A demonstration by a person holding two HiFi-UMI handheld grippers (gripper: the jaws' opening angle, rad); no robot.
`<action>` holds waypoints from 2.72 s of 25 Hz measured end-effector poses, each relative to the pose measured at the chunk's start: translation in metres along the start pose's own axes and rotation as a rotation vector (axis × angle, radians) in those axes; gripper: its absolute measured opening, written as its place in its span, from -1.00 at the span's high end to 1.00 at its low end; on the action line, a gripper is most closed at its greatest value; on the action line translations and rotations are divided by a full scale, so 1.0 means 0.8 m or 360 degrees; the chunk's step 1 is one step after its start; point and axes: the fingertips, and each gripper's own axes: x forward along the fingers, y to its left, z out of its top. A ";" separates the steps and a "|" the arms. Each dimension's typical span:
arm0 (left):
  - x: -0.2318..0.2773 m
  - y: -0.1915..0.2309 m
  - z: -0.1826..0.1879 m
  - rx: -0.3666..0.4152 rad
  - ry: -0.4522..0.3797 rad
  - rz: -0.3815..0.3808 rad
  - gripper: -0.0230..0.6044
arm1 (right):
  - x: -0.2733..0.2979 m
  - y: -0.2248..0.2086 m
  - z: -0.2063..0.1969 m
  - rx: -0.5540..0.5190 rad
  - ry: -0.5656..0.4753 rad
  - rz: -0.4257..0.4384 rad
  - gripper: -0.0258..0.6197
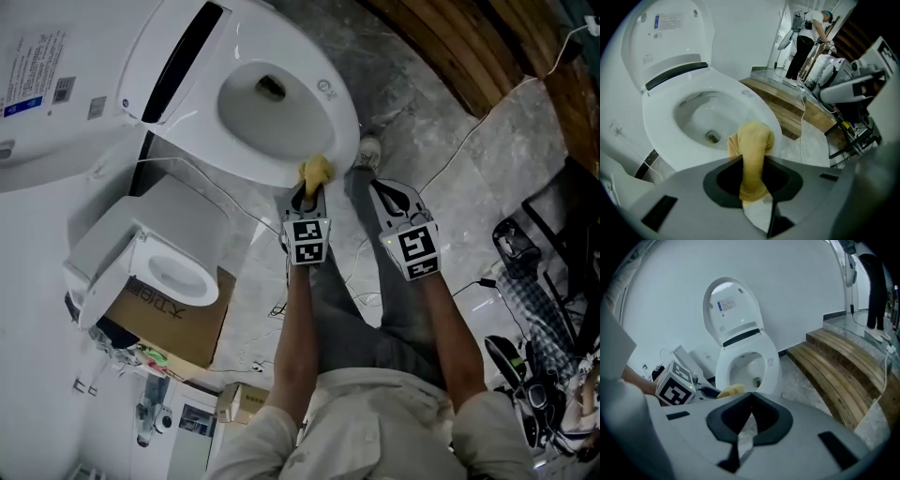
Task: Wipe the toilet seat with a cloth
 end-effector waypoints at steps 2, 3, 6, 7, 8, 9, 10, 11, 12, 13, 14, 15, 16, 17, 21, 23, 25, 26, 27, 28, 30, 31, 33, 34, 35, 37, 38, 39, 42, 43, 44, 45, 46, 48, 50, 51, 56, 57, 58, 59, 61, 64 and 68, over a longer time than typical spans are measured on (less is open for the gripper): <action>0.003 -0.008 0.003 0.0022 0.0003 -0.0021 0.56 | -0.001 -0.002 -0.002 0.0008 0.0001 -0.0004 0.90; 0.005 -0.012 0.005 0.0036 0.0007 -0.0034 0.56 | -0.001 -0.004 -0.003 0.0011 0.0002 -0.0006 0.90; 0.011 -0.024 0.013 0.0075 -0.0005 -0.0067 0.56 | -0.002 -0.008 -0.006 0.0021 0.0003 -0.0016 0.90; 0.013 -0.029 0.016 0.0082 -0.0015 -0.0079 0.56 | -0.003 -0.009 -0.007 0.0025 0.0003 -0.0020 0.90; 0.015 -0.034 0.019 0.0088 -0.0023 -0.0090 0.56 | -0.004 -0.010 -0.008 0.0029 0.0003 -0.0025 0.90; 0.017 -0.038 0.022 0.0096 -0.0030 -0.0101 0.56 | -0.005 -0.011 -0.009 0.0033 0.0003 -0.0029 0.90; 0.019 -0.043 0.026 0.0106 -0.0035 -0.0111 0.56 | -0.006 -0.012 -0.010 0.0037 0.0002 -0.0033 0.90; 0.022 -0.048 0.029 0.0119 -0.0038 -0.0120 0.56 | -0.006 -0.013 -0.011 0.0043 0.0002 -0.0037 0.90; 0.024 -0.052 0.033 0.0135 -0.0040 -0.0127 0.56 | -0.007 -0.014 -0.012 0.0049 0.0001 -0.0041 0.90; 0.027 -0.056 0.036 0.0151 -0.0040 -0.0132 0.56 | -0.008 -0.015 -0.013 0.0055 0.0000 -0.0045 0.90; 0.029 -0.059 0.039 0.0163 -0.0039 -0.0133 0.56 | -0.009 -0.017 -0.014 0.0061 0.0000 -0.0050 0.90; 0.031 -0.062 0.042 0.0170 -0.0038 -0.0132 0.56 | -0.010 -0.018 -0.015 0.0066 -0.0001 -0.0054 0.90; 0.033 -0.064 0.045 0.0172 -0.0038 -0.0128 0.56 | -0.010 -0.020 -0.016 0.0071 -0.0001 -0.0059 0.90; 0.034 -0.065 0.047 0.0170 -0.0039 -0.0125 0.56 | -0.011 -0.022 -0.017 0.0076 -0.0001 -0.0063 0.90; 0.041 -0.071 0.059 0.0177 -0.0035 -0.0135 0.56 | -0.013 -0.031 -0.020 0.0099 0.0001 -0.0079 0.90; 0.044 -0.073 0.066 0.0196 -0.0030 -0.0145 0.56 | -0.013 -0.035 -0.021 0.0108 0.0003 -0.0085 0.90; 0.047 -0.075 0.072 0.0218 -0.0027 -0.0153 0.56 | -0.013 -0.039 -0.022 0.0117 0.0003 -0.0090 0.90; 0.049 -0.075 0.074 0.0229 -0.0026 -0.0156 0.56 | -0.013 -0.040 -0.022 0.0122 0.0002 -0.0091 0.90; 0.050 -0.075 0.077 0.0239 -0.0025 -0.0157 0.56 | -0.013 -0.041 -0.021 0.0128 0.0001 -0.0093 0.90; 0.051 -0.074 0.080 0.0245 -0.0025 -0.0157 0.56 | -0.012 -0.042 -0.020 0.0133 0.0000 -0.0093 0.90; 0.054 -0.073 0.086 0.0249 -0.0021 -0.0156 0.56 | -0.012 -0.045 -0.019 0.0142 -0.0002 -0.0096 0.90; 0.056 -0.072 0.090 0.0249 -0.0018 -0.0155 0.56 | -0.012 -0.048 -0.018 0.0145 -0.0002 -0.0100 0.90; 0.061 -0.069 0.098 0.0251 -0.0011 -0.0153 0.56 | -0.012 -0.052 -0.017 0.0152 -0.0002 -0.0110 0.90; 0.063 -0.067 0.102 0.0257 -0.0008 -0.0151 0.56 | -0.012 -0.053 -0.017 0.0159 -0.0003 -0.0115 0.90; 0.065 -0.065 0.106 0.0264 -0.0004 -0.0151 0.55 | -0.012 -0.053 -0.017 0.0168 -0.0005 -0.0120 0.90; 0.069 -0.061 0.113 0.0273 -0.0001 -0.0154 0.55 | -0.012 -0.054 -0.019 0.0187 -0.0009 -0.0127 0.90; 0.072 -0.060 0.116 0.0277 -0.0002 -0.0157 0.54 | -0.012 -0.056 -0.021 0.0195 -0.0011 -0.0129 0.90; 0.074 -0.059 0.119 0.0283 -0.0003 -0.0158 0.54 | -0.013 -0.057 -0.022 0.0203 -0.0013 -0.0131 0.90; 0.079 -0.058 0.130 0.0319 0.0000 -0.0158 0.54 | -0.013 -0.061 -0.025 0.0222 -0.0014 -0.0139 0.90; 0.080 -0.056 0.133 0.0333 0.0003 -0.0157 0.54 | -0.012 -0.061 -0.024 0.0227 -0.0014 -0.0143 0.90; 0.081 -0.055 0.137 0.0345 0.0007 -0.0155 0.54 | -0.011 -0.062 -0.023 0.0230 -0.0012 -0.0145 0.90; 0.082 -0.054 0.140 0.0357 0.0012 -0.0152 0.54 | -0.010 -0.062 -0.022 0.0233 -0.0011 -0.0147 0.90; 0.084 -0.053 0.144 0.0368 0.0015 -0.0147 0.54 | -0.010 -0.063 -0.022 0.0236 -0.0010 -0.0149 0.90; 0.086 -0.052 0.152 0.0384 0.0019 -0.0138 0.54 | -0.010 -0.065 -0.020 0.0243 -0.0012 -0.0153 0.90; 0.089 -0.052 0.160 0.0393 0.0019 -0.0132 0.54 | -0.010 -0.067 -0.019 0.0248 -0.0013 -0.0158 0.90; 0.091 -0.051 0.163 0.0395 0.0020 -0.0131 0.54 | -0.009 -0.069 -0.017 0.0251 -0.0013 -0.0161 0.90; 0.097 -0.045 0.174 0.0373 0.0028 -0.0128 0.53 | -0.004 -0.071 -0.009 0.0249 -0.0009 -0.0167 0.90; 0.098 -0.043 0.176 0.0364 0.0031 -0.0129 0.52 | -0.003 -0.072 -0.007 0.0246 -0.0008 -0.0167 0.90; 0.099 -0.043 0.178 0.0357 0.0033 -0.0132 0.52 | -0.002 -0.073 -0.005 0.0243 -0.0006 -0.0168 0.90; 0.099 -0.042 0.180 0.0351 0.0035 -0.0135 0.52 | 0.000 -0.074 -0.003 0.0241 -0.0005 -0.0170 0.90; 0.101 -0.042 0.183 0.0351 0.0034 -0.0143 0.51 | 0.002 -0.076 0.001 0.0238 -0.0004 -0.0174 0.90; 0.103 -0.040 0.188 0.0362 0.0028 -0.0156 0.51 | 0.008 -0.078 0.009 0.0238 -0.0006 -0.0179 0.90; 0.105 -0.037 0.196 0.0374 0.0024 -0.0172 0.52 | 0.018 -0.078 0.022 0.0240 -0.0014 -0.0181 0.90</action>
